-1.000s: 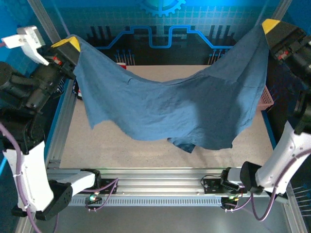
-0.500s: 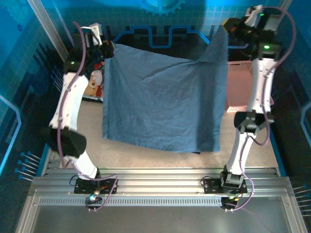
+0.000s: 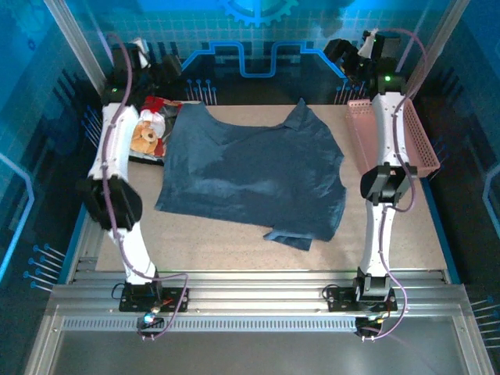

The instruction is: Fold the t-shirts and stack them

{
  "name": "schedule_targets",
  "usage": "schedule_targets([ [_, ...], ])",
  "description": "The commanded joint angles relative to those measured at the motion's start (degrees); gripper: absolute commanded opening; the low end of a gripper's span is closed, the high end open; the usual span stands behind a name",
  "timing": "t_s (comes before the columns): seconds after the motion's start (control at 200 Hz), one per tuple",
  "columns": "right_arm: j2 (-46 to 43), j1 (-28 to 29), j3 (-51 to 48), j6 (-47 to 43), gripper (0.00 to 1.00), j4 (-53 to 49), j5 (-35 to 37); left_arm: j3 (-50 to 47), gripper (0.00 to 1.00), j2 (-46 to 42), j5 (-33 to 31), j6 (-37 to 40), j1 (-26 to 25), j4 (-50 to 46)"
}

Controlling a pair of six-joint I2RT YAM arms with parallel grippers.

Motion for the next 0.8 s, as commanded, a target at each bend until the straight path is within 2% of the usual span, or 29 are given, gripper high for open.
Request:
schedule_targets([
  [0.0, -20.21, 7.01, -12.18, -14.78, 1.0, -18.4, 1.24, -15.54, 0.99, -19.39, 5.41, -1.79, -0.38, -0.9],
  [0.095, -38.13, 11.73, -42.38, -13.0, 1.0, -15.26, 0.65, -34.37, 0.99, -33.4, 4.09, -0.72, -0.25, -3.26],
  [0.185, -52.01, 15.35, -67.29, -7.62, 0.99, -10.25, -1.26, -46.5, 0.99, -42.76, 2.66, -0.57, -0.12, -9.28],
  [0.245, -58.56, 17.32, -79.83, -4.86, 0.96, -9.92, -2.46, -53.25, 0.99, -46.9, 2.27, -2.82, -0.1, -12.68],
  [0.335, -64.72, 19.47, -93.57, -2.63, 0.93, -12.05, -4.2, -61.17, 0.99, -50.07, 4.63, -7.65, -0.03, -15.33],
  [0.435, -67.04, 22.5, -104.89, -0.69, 0.89, -11.55, -6.0, -67.11, 0.99, -48.97, 2.37, -11.49, 0.06, -18.57],
  [0.54, -65.39, 24.94, -113.56, 1.04, 0.83, -8.83, -6.52, -69.66, 0.98, -44.03, -1.3, -12.45, 0.3, -19.93],
  [0.7, -61.54, 26.02, -119.88, 3.23, 0.7, -5.09, -3.54, -73.2, 0.95, -39.25, -0.68, -13.87, 3.06, -12.71],
  [0.795, -60.93, 26.48, -120.66, 4.04, 0.66, -4.29, 0.03, -73.8, 0.95, -38.21, 0.24, -13.39, 4.2, -9.51],
])
